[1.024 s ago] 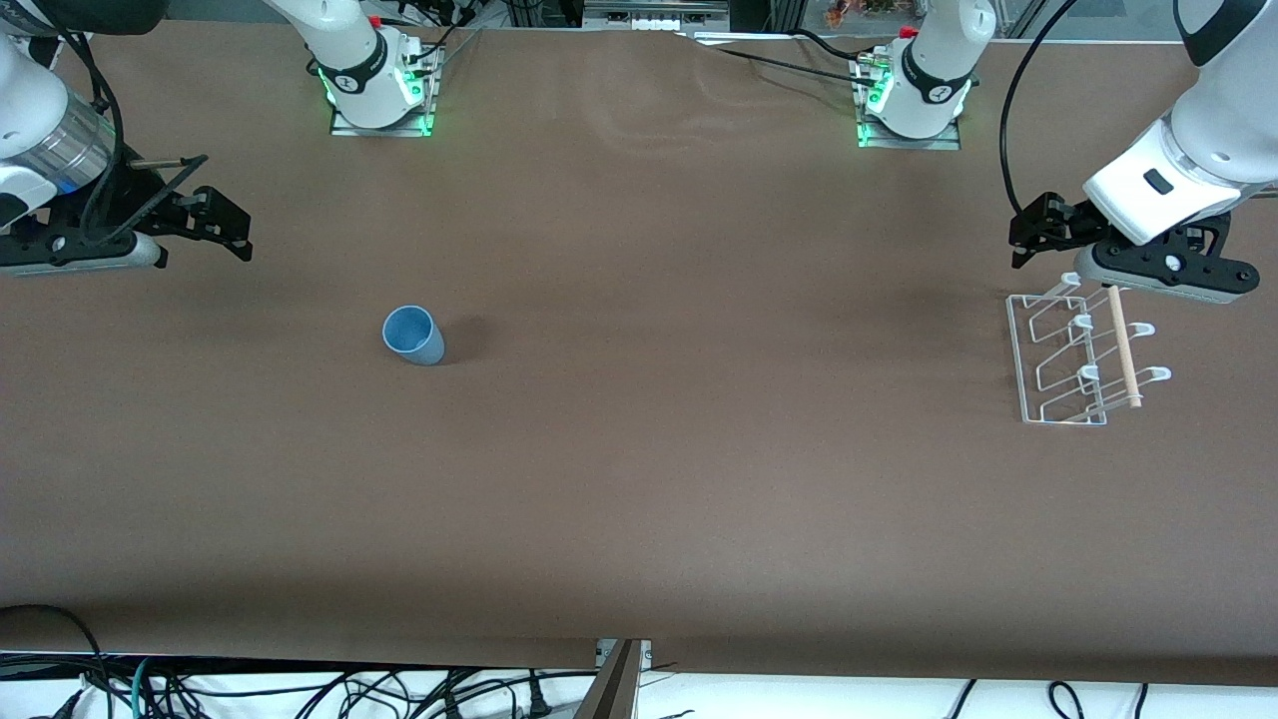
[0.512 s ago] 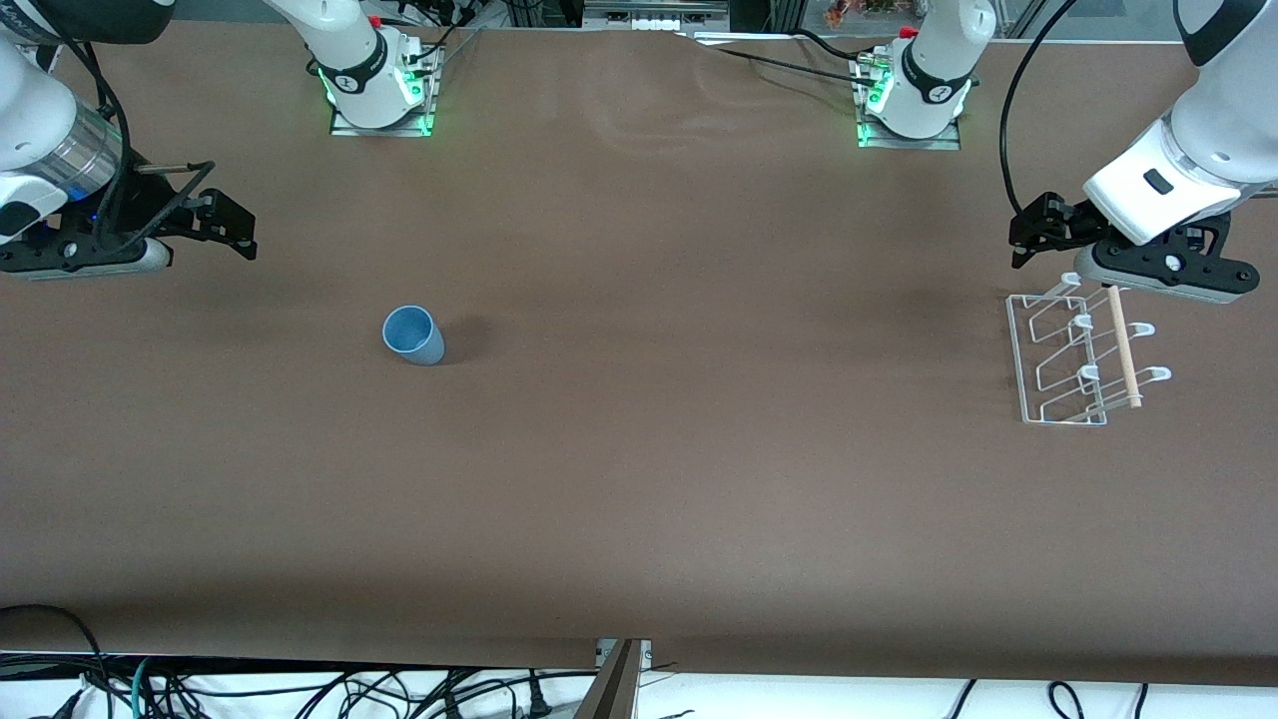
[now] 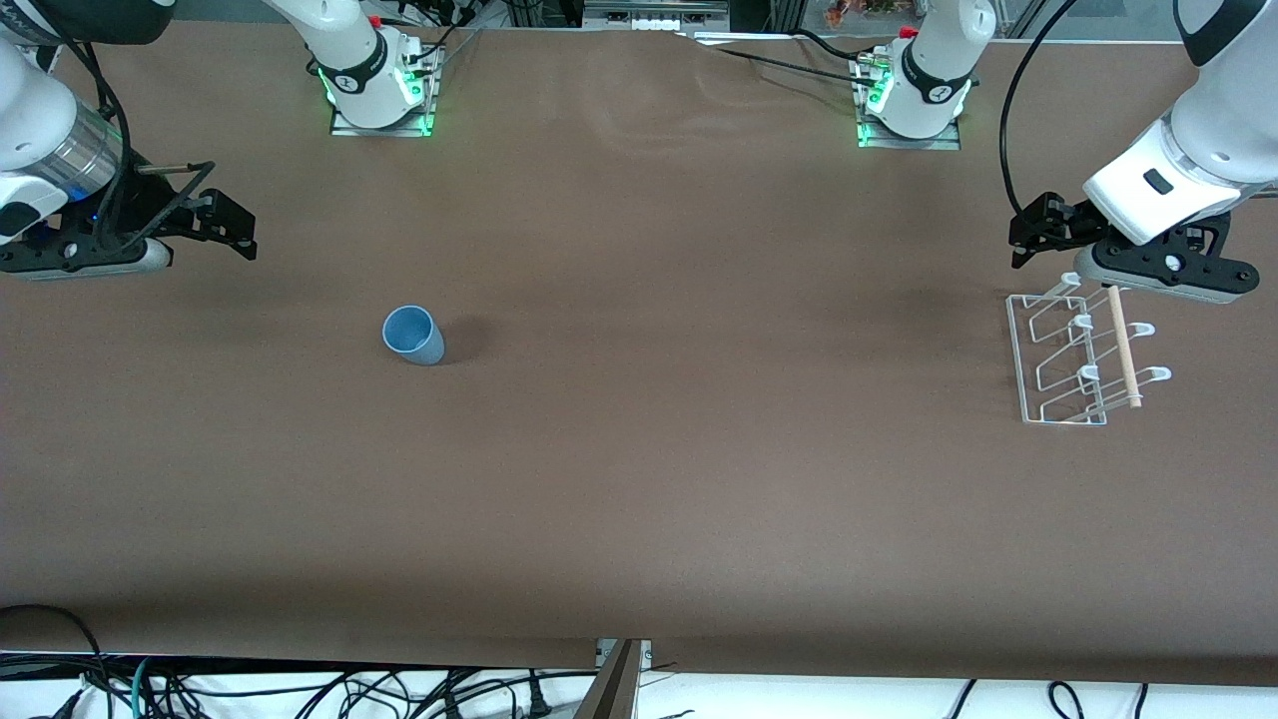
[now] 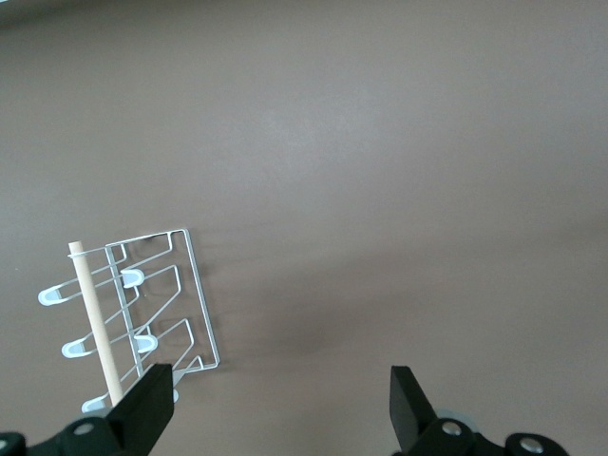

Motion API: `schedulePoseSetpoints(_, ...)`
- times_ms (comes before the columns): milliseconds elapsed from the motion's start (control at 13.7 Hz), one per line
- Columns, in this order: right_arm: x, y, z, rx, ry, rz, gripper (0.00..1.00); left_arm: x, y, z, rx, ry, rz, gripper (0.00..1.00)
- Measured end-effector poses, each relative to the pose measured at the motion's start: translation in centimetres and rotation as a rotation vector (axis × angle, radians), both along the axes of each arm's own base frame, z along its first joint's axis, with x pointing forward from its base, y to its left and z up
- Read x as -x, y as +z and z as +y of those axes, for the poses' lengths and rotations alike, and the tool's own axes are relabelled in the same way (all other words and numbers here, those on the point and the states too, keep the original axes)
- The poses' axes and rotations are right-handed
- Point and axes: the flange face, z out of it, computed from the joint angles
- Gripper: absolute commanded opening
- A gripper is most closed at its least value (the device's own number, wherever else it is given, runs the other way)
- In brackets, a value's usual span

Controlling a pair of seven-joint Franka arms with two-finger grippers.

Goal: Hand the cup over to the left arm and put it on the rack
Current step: 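Lower the right gripper over the blue cup and close on it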

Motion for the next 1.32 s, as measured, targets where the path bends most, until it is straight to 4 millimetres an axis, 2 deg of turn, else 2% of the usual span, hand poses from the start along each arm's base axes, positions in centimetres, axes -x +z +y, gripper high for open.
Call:
schedulePoseSetpoints(220,-0.8,-2.0,0.1,0.005,0.0,0.035,0.99,0.0,0.0,0.0,0.0,0.0,0.0,1.0)
schedulePoseSetpoints(512,-2.5,-6.8,0.3,0.014,0.0,0.103,0.99,0.0,0.0,0.0,0.0,0.0,0.0,1.0)
schedulePoseSetpoints(659,-3.2,-9.9,0.5,0.017,0.001,0.121,0.99,0.0,0.0,0.0,0.0,0.0,0.0,1.0)
schedulePoseSetpoints(878,-3.3,-15.7,1.0,0.02,0.009,0.147,0.99,-0.1,-0.1,0.0,0.0,-0.001,0.002,1.0)
schedulePoseSetpoints(1171,-3.1,-23.6,4.9,0.027,0.077,0.25,0.99,-0.1,-0.2,-0.1,0.0,-0.001,0.004,1.0)
schedulePoseSetpoints(1317,-2.9,-26.4,6.1,0.031,0.097,0.291,0.99,-0.2,-0.3,-0.1,0.0,-0.001,0.002,1.0)
